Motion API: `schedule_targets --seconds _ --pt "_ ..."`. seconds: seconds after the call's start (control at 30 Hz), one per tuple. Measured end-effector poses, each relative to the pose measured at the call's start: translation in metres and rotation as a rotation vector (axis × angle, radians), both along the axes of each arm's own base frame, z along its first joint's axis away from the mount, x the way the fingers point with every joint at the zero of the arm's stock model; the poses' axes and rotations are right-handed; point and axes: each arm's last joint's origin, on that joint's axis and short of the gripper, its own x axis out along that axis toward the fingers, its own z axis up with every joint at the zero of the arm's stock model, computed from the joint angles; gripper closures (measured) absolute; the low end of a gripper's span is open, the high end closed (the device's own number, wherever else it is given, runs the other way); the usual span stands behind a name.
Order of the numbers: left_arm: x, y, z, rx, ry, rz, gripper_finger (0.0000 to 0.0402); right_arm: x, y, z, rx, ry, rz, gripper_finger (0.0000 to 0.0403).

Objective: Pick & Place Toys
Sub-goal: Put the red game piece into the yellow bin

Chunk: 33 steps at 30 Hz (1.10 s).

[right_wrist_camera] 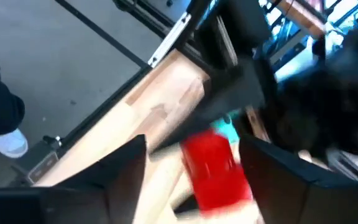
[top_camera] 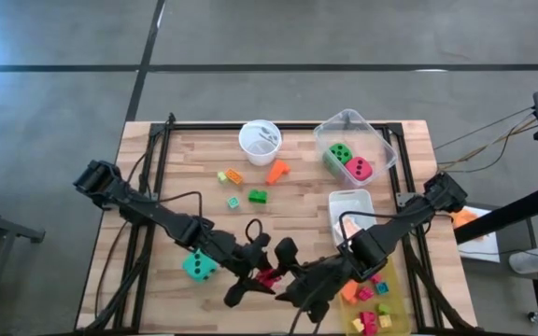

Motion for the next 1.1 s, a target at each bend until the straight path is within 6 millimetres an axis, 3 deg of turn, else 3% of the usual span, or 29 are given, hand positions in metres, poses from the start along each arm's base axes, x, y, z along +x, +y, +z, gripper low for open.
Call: schedule_targets --seconds 0.2,0.43,0.97,1.1 --pt "0.0 -0.001 0.001 -0.007 -0.008 -0.009 0.0236 0.001 0.001 -0.007 -0.064 0.024 0.014 0.0111" --pt "0.0 -0.001 0.0 -0.022 0.011 -0.015 0.0236 0.007 0.006 -0.024 -0.19 0.047 0.09 0.0109" --pt "-0.002 -0.001 -0.001 -0.028 0.048 -0.012 0.0235 0.002 0.009 -0.025 -0.269 0.052 0.139 0.0109" --pt "-0.003 -0.001 -0.006 -0.081 0.139 0.013 0.0234 -0.003 0.009 -0.025 -0.294 0.085 0.113 0.0109"
